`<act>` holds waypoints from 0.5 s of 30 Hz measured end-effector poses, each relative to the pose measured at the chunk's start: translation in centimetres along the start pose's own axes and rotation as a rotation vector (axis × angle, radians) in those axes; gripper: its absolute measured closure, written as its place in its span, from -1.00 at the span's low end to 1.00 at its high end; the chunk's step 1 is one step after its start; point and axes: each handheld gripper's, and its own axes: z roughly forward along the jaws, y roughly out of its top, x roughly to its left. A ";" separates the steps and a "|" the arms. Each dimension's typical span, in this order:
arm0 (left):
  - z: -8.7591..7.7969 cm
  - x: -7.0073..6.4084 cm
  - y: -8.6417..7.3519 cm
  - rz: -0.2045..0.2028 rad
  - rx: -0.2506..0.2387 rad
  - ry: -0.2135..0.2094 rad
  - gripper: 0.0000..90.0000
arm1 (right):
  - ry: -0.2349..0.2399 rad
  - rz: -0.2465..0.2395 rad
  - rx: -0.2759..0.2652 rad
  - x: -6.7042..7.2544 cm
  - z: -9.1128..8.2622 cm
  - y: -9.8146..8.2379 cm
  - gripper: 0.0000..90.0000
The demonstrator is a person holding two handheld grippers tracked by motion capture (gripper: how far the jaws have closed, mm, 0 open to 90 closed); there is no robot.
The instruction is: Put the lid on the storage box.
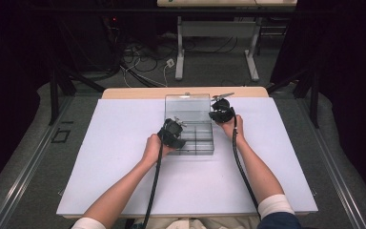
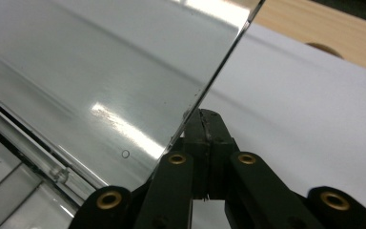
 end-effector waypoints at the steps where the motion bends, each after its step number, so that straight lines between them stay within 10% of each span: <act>1: 0.0 0.0 0.0 0.000 0.000 0.001 0.32 | -0.003 -0.002 -0.010 0.0 -0.2 0.1 1.00; 15: 0.0 0.0 0.0 0.001 0.001 0.001 0.32 | -0.016 -0.015 -0.079 0.2 -1.5 0.7 1.00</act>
